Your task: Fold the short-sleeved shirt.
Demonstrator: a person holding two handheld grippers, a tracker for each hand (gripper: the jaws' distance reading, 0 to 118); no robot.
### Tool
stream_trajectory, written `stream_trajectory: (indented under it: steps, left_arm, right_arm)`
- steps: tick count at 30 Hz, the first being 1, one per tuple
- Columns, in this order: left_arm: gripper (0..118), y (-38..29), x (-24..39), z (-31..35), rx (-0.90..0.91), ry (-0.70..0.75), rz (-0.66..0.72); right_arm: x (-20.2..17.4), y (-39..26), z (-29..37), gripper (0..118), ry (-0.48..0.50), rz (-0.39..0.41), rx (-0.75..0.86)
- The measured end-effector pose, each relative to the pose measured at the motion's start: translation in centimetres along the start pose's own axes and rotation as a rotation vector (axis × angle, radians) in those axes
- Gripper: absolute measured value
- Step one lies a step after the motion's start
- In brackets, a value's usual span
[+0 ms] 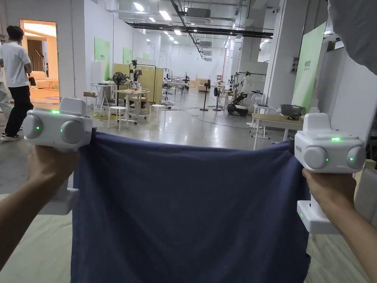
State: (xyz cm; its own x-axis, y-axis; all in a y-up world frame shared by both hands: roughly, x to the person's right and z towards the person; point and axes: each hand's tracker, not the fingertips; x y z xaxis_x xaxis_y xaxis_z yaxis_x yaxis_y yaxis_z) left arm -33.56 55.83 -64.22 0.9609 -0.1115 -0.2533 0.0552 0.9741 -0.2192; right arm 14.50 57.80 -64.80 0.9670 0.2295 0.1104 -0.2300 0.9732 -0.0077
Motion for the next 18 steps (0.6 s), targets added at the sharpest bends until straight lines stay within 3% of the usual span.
stream_trajectory:
  steps: [8, 10, 18]
  left_arm:
    - [5, 2.0, 0.7, -3.5, 0.025, 0.013, -0.03]
    - [5, 2.5, 0.6, -4.5, 0.041, 0.017, -0.031]
    - [5, 2.4, 0.3, -3.2, 0.064, 0.009, -0.073]
  right_arm:
    - [-0.2, 1.6, -4.4, 3, -0.007, -0.011, 0.042]
    - [-0.4, 2.1, -4.9, 3, -0.015, 0.023, 0.062]
    - [-0.2, 2.8, -3.3, 3, -0.021, 0.024, 0.08]
